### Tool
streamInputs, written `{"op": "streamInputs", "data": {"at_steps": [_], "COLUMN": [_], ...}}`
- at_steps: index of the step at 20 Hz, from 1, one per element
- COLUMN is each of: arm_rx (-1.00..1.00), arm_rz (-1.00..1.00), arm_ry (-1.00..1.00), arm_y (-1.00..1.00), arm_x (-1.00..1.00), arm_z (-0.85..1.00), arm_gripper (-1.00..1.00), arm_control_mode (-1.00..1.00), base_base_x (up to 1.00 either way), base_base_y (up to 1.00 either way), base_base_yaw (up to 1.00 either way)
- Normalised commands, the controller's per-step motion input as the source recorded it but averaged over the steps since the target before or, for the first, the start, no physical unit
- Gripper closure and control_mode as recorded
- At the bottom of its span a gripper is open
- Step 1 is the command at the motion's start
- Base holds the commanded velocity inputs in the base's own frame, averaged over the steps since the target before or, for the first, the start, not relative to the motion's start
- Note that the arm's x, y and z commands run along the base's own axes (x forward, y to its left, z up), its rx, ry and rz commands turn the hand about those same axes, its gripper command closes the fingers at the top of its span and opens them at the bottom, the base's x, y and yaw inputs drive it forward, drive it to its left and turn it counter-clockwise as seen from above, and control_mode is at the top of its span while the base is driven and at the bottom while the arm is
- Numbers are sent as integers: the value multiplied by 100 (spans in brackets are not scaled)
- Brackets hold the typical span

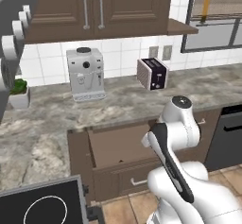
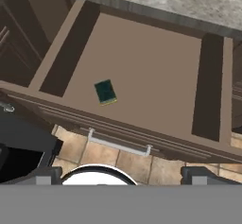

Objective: Restock the sink supplies by placing the sponge and soap dispenser on the counter and next to the sink. Make sure the soap dispenser is upright.

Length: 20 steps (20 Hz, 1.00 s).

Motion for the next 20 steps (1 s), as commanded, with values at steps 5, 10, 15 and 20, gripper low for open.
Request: {"op": "streamInputs", "data": {"at_steps": [5,10,15,20], "arm_rx": [0,0,0,0], "arm_rz": [7,0,0,0], "arm_ry": [22,40,39,27], "arm_y": [37,12,3,0], "arm_x": [15,67,79,55], "arm_z": [-64,-64,-40,-23], "arm_gripper": [-100,-100,-100,-100], "arm_control_mode": [-100,-100,-100,-100], "base_base_x": [0,0,0,0], "base_base_y": [0,0,0,0], "base_base_yaw": [0,0,0,0]}}
